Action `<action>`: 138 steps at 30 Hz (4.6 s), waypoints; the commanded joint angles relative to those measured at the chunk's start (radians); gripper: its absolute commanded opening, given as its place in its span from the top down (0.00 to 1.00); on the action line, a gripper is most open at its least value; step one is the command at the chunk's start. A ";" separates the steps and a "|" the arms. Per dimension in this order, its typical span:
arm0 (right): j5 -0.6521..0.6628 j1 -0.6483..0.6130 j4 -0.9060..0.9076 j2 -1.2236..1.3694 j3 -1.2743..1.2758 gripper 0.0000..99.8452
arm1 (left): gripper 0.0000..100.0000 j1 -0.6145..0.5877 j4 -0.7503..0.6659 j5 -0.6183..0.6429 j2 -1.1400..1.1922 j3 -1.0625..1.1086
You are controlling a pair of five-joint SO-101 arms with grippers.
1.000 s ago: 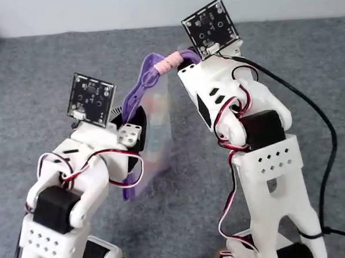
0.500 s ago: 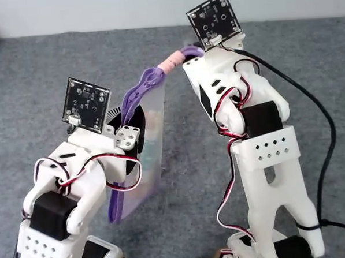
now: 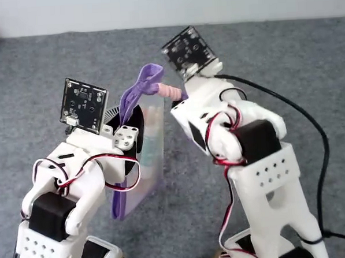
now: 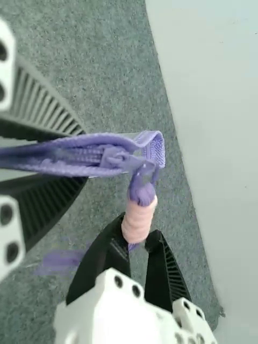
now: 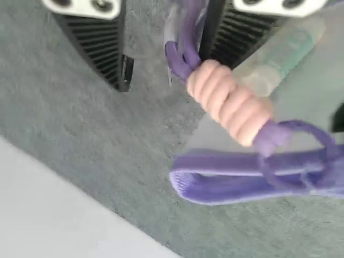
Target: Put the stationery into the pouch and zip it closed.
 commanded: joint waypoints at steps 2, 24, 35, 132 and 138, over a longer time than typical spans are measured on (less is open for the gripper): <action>0.055 -0.059 0.001 -0.070 -0.038 0.90 | 0.99 0.006 -0.005 -0.006 -0.032 -0.005; 0.117 -0.225 0.041 -0.081 -0.038 0.82 | 0.99 0.005 -0.006 -0.006 -0.032 -0.005; 0.117 -0.223 0.033 -0.116 -0.040 0.91 | 0.99 0.005 -0.002 -0.006 -0.032 -0.005; 0.150 0.229 -0.472 -0.460 0.422 0.99 | 0.99 0.005 0.112 0.087 -0.031 -0.337; 0.195 0.150 -0.343 -0.526 0.428 0.99 | 0.84 0.011 0.031 0.095 -0.031 -0.194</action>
